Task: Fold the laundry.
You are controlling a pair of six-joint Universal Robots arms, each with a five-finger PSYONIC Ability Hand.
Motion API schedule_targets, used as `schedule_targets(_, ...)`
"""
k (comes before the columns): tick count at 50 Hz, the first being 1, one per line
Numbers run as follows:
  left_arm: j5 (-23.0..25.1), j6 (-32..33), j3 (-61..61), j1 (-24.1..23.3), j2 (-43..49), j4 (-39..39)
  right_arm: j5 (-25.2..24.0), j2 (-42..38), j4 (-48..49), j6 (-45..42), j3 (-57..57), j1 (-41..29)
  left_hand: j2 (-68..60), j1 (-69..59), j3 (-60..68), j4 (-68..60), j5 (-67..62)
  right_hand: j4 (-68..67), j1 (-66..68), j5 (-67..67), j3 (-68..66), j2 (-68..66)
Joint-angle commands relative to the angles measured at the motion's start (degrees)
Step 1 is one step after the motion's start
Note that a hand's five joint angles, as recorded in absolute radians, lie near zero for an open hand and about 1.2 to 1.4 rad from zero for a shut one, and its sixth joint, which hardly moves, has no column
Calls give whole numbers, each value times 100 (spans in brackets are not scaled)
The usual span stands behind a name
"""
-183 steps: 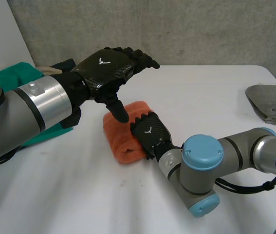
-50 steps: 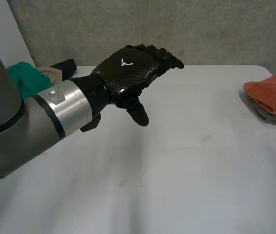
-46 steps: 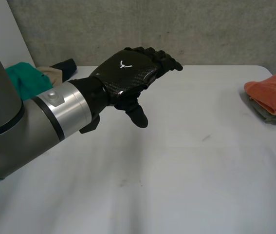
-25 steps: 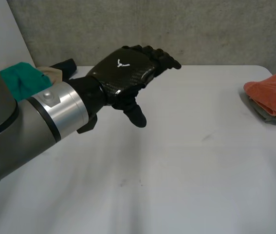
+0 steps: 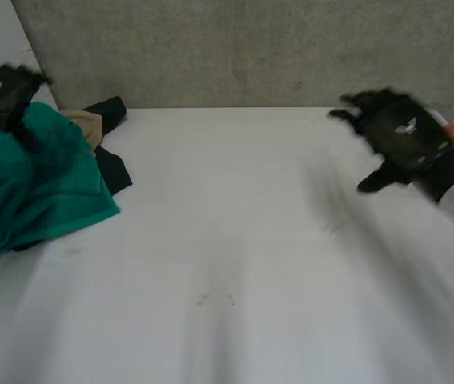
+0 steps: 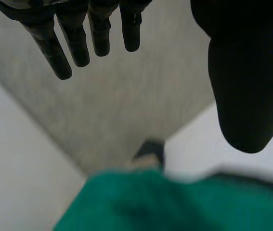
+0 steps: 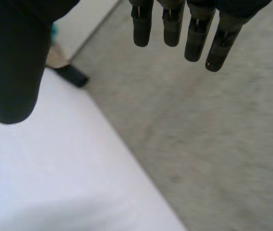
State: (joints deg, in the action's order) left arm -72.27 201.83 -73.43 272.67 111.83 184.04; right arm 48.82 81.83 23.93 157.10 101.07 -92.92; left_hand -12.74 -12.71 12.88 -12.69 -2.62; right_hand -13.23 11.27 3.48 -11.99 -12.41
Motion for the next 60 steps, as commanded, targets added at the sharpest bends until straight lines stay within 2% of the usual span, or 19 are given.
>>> schedule_targets(1, -6, 1903, 302, 366, 1261, 53, 645, -167, -459, -996, 299, -446, 84, 81, -99, 79, 73, 323, -127, -348, 199, 241)
schedule_targets(3, -32, 2332, 451, 480, 1655, 158, 786, -220, -512, -1155, 316, -525, -50, -52, 35, -55, -61, 323, -127, -348, 199, 241)
schedule_targets(5, -41, 2458, 539, 533, 1876, 229, 909, -299, -539, -1340, 352, -595, -285, -287, 270, -290, -296, 323, -127, -348, 199, 241)
schedule_targets(7, -33, 2458, 636, 542, 2097, 308, 980, -351, -539, -1445, 387, -587, -1910, -1913, 1895, -1915, -1921, 323, -127, -348, 199, 241)
schedule_targets(9, -15, 2449, 663, 524, 2158, 369, 989, -395, -530, -1454, 387, -560, -4243, -4246, 4228, -4248, -4254, 323, -127, -348, 199, 241)
schedule_targets(10, -15, 2432, 663, 481, 2159, 457, 989, -422, -530, -1454, 387, -552, -6702, -6704, 6687, -6707, -6713, 323, -127, -348, 199, 241)
schedule_targets(13, -33, 2327, 610, 323, 2089, 668, 1006, -466, -530, -1454, 387, -534, -6726, -6729, 6712, -6731, -6738, 323, -127, -348, 199, 241)
schedule_targets(17, -59, 1844, 400, -143, 1405, 958, 1033, -466, -521, -1454, 387, -543, -6726, -6729, 6712, -6731, -6738, 323, -127, -348, 199, 241)
schedule_targets(21, -59, 922, -13, -591, 622, 1196, 1112, -440, -512, -1454, 352, -543, -6726, -6729, 6712, -6731, -6738, 323, -127, -348, 199, 241)
schedule_targets(30, -33, -1783, -751, -2294, -495, 1239, 1673, -343, -512, -1428, 194, -534, -6726, -6729, 6712, -6731, -6738, 323, -127, -348, 199, 241)
schedule_targets(32, -33, -2224, -857, -2655, -478, 1266, 1753, -334, -504, -1402, 167, -534, -6726, -6729, 6712, -6731, -6738, 323, -127, -348, 199, 241)
schedule_targets(33, -41, -2531, -901, -3014, -400, 1301, 1788, -334, -504, -1393, 158, -534, -6726, -6729, 6712, -6731, -6738, 323, -127, -348, 199, 241)
schedule_targets(36, -59, -2955, -858, -3570, -23, 1433, 1955, -334, -504, -1375, 106, -534, -6726, -6729, 6712, -6731, -6738, 323, -127, -348, 199, 241)
schedule_targets(37, -94, -3156, -779, -3859, 301, 1511, 1982, -334, -504, -1375, 88, -534, -6379, -6382, 6364, -6384, -6390, 323, -127, -348, 199, 241)
schedule_targets(41, -322, -3281, -385, -4282, 839, 1512, 2131, -334, -521, -1367, 62, -534, 274, 271, -288, 269, 262, 323, -127, -348, 199, 241)
schedule_targets(48, -771, -3132, -321, -4020, 604, 1512, 2184, -343, -565, -1349, 141, -543, 252, 249, -267, 247, 241, 323, -127, -348, 199, 241)
schedule_targets(52, -806, -2728, -567, -3397, 279, 1460, 2184, -334, -697, -1349, 132, -551, 235, 233, -250, 230, 224, 323, -127, -348, 199, 241)
schedule_targets(54, -780, -2342, -839, -3089, 85, 1451, 2193, -325, -959, -1349, 71, -569, 185, 182, -200, 180, 174, 323, -127, -348, 199, 241)
schedule_targets(60, -727, -1340, -1279, -2640, -91, 1460, 2184, -246, -2163, -1086, -193, -701, 151, 148, -166, 146, 140, 323, -127, -348, 199, 241)
